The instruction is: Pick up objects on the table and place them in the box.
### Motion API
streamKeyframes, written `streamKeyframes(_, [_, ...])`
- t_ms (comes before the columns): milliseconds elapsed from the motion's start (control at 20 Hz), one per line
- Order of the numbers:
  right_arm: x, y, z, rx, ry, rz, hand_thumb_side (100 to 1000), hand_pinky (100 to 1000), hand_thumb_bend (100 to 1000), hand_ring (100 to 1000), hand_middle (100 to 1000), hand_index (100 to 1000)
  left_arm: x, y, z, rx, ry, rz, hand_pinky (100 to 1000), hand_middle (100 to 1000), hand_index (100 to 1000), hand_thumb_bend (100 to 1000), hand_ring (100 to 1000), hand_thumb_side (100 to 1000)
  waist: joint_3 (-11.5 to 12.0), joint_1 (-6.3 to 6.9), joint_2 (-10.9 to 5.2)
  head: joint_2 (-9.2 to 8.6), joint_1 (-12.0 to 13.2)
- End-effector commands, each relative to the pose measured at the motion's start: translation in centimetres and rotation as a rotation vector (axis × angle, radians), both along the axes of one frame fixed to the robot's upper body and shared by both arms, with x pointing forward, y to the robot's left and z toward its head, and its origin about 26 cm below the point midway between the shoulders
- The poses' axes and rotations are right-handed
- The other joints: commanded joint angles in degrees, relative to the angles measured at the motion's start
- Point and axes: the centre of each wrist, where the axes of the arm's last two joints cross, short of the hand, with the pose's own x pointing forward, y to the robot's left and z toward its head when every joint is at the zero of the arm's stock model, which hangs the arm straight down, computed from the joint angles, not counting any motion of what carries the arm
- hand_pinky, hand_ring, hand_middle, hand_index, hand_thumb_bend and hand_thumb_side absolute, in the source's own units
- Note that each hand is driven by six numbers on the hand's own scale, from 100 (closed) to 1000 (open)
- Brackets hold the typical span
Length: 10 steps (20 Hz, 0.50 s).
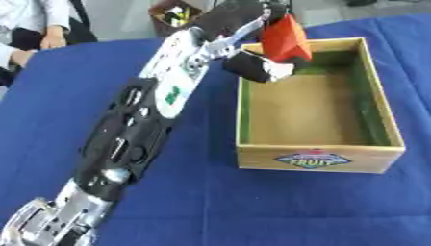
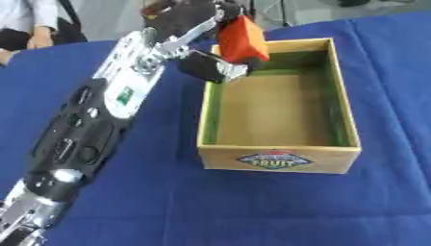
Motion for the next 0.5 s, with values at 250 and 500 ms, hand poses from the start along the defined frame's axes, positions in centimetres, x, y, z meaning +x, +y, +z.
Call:
streamKeyframes(250, [-0.5,0.2,0.8,-0.006,-0.035,0.021,546,898,100,820,600,781,0.5,-0.8,-0.6,0.093,0.024,-0.062,299,380,607,100,407,664,-0.2,-0.15,-0.83,-0.71,0.1])
streamKeyframes(500, [-0.5,0.3,0.8,-0.009,-0.033,0.025,546,898,100,820,600,781,1.1,-0.9,-1.5,0.13,0.064,-0.072,301,381,608,100,409,664,-0.3,-0.08,-0.79,-0.73,0.2])
